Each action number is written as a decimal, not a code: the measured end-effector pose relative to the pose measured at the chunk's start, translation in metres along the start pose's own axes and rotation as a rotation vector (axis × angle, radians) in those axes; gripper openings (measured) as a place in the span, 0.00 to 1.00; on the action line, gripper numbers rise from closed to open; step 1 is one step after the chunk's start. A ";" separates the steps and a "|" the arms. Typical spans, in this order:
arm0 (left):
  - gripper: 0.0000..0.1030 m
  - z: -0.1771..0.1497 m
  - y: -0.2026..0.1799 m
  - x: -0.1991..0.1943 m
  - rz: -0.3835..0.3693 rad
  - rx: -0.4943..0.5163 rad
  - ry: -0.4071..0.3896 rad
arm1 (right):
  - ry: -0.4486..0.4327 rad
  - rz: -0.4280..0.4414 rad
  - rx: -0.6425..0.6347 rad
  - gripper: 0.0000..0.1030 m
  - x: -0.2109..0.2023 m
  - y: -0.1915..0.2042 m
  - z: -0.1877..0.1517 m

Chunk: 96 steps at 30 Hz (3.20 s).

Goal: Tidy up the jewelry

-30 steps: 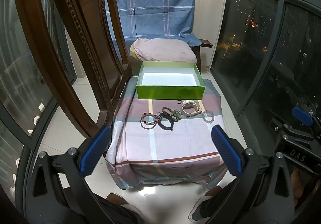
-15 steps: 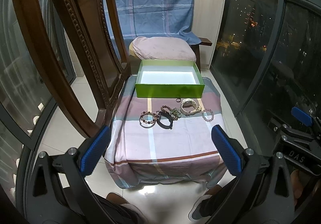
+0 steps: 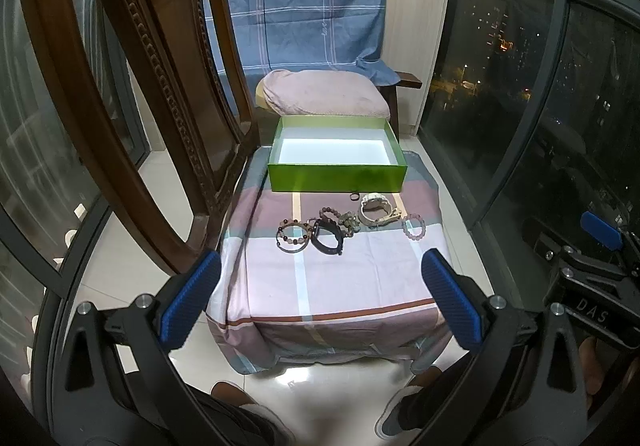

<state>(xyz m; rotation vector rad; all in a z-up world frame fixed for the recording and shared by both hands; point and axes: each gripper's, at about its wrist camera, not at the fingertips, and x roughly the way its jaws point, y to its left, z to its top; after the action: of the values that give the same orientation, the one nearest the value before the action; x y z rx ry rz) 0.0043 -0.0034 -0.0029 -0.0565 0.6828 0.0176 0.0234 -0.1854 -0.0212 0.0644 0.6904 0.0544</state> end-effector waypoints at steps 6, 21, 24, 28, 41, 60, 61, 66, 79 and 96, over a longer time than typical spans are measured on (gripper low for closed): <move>0.96 0.000 0.000 0.002 -0.001 -0.001 0.032 | 0.002 0.000 0.001 0.97 0.001 -0.001 0.000; 0.96 0.001 -0.001 0.007 0.016 0.019 0.067 | 0.008 0.004 0.003 0.97 0.003 -0.002 0.001; 0.96 0.001 -0.002 0.008 0.013 0.019 0.064 | 0.008 0.004 0.004 0.97 0.005 -0.002 0.001; 0.96 0.001 -0.004 0.010 0.020 0.030 0.068 | 0.014 0.007 0.008 0.97 0.009 -0.003 0.000; 0.96 0.000 -0.003 0.030 0.023 0.025 0.121 | 0.050 0.017 0.022 0.97 0.034 -0.007 -0.005; 0.96 -0.027 0.044 0.181 0.082 -0.011 0.248 | 0.103 0.050 -0.084 0.97 0.173 -0.019 -0.049; 0.94 -0.026 0.042 0.189 0.074 -0.009 0.253 | 0.108 0.046 -0.091 0.97 0.182 -0.019 -0.049; 0.69 -0.020 0.018 0.230 0.049 0.073 0.278 | 0.141 0.083 -0.066 0.97 0.209 -0.026 -0.052; 0.08 -0.008 0.003 0.288 0.016 0.164 0.316 | 0.212 0.109 -0.046 0.96 0.238 -0.029 -0.053; 0.08 0.026 0.037 0.160 -0.124 0.068 0.038 | 0.265 0.293 -0.434 0.81 0.318 0.029 0.018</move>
<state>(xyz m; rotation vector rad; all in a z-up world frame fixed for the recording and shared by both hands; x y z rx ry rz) 0.1439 0.0347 -0.0857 -0.0333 0.7159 -0.1262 0.2787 -0.1343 -0.2066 -0.2634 0.9159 0.4992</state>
